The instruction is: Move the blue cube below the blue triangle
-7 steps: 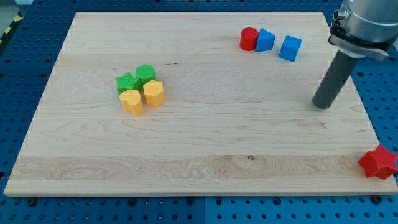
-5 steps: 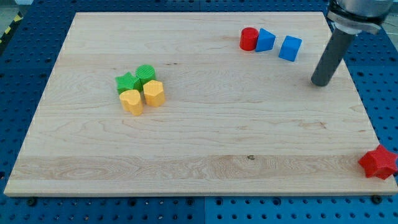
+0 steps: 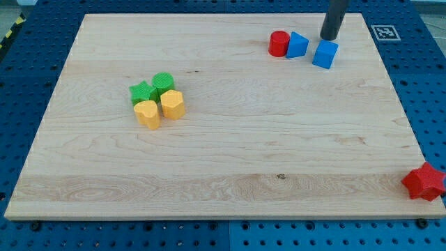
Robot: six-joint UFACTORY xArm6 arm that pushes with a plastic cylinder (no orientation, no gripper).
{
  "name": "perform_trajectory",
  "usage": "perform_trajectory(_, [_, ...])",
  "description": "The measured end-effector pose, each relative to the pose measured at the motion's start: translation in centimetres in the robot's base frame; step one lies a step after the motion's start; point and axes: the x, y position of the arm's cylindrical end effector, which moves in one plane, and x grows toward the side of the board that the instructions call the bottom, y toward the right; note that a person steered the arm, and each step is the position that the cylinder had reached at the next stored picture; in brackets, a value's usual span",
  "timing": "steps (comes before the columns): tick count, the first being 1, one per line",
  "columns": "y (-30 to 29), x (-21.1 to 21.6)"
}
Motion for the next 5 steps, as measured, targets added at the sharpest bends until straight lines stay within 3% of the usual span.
perform_trajectory(5, [-0.7, 6.1])
